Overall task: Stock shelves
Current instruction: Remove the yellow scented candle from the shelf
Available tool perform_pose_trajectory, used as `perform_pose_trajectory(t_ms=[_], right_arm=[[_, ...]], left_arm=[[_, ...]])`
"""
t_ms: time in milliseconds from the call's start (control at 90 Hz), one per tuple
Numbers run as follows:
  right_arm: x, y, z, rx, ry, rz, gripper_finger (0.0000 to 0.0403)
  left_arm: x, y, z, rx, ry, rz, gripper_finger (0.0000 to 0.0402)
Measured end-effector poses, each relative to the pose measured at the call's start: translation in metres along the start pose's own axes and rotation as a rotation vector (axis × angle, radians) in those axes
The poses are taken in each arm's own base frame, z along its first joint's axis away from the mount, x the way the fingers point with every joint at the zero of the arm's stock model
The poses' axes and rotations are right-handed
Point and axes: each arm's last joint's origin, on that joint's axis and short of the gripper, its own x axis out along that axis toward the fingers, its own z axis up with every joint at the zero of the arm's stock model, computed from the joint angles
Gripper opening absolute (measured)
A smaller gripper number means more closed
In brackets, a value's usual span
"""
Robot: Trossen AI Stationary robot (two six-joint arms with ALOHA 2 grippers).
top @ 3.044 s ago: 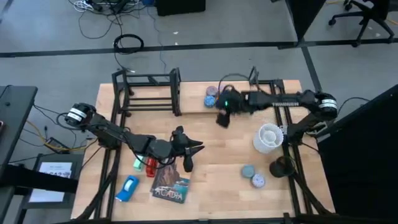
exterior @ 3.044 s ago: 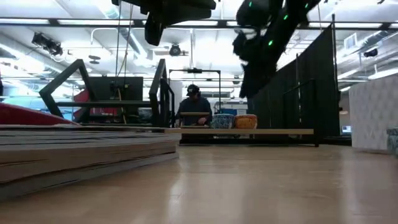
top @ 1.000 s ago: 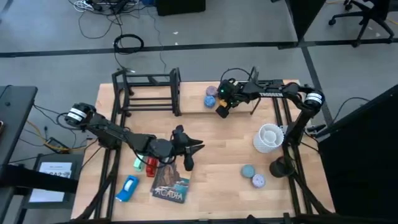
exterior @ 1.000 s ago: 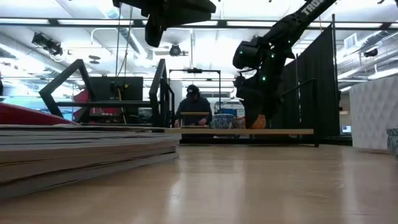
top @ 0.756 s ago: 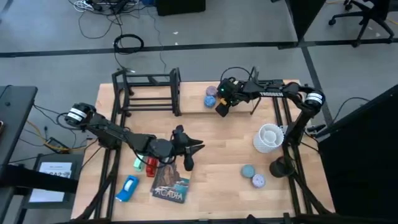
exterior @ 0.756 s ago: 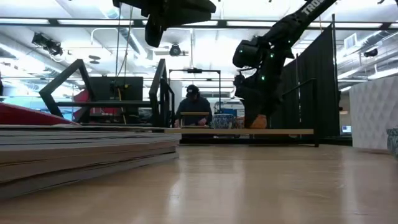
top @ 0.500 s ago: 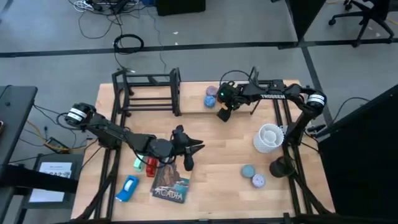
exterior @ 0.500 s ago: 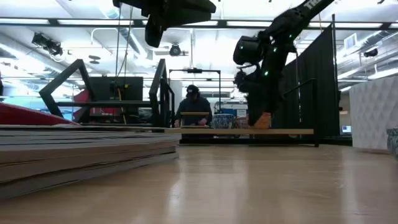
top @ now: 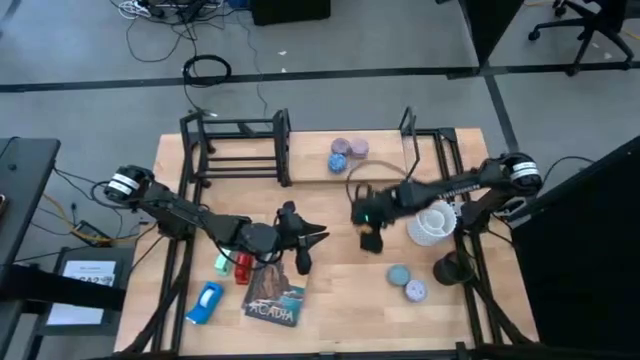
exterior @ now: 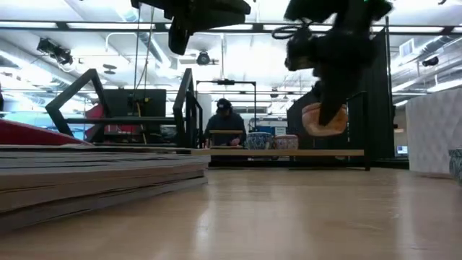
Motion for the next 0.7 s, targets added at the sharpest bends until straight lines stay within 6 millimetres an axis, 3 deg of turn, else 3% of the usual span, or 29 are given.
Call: perform_pose_trajectory(t_ms=[222, 356, 544, 700], right_arm=[[0.014, 0.036, -0.033, 0.01, -0.015, 0.07, 0.0261], [0.016, 0.054, -0.052, -0.084, 0.017, 0.095, 0.0261], [0.022, 0.065, -0.073, -0.179, 0.024, 0.129, 0.0263], [0.023, 0.069, -0.083, -0.209, 0.052, 0.135, 0.0297]], left_arm=[[0.0, 0.0, 0.0, -0.001, -0.001, 0.0, 0.0053], [0.0, 0.0, 0.0, -0.002, -0.002, -0.001, 0.0053], [0.0, 0.0, 0.0, -0.002, -0.001, -0.001, 0.0053], [0.0, 0.0, 0.0, -0.003, -0.002, -0.001, 0.0053]])
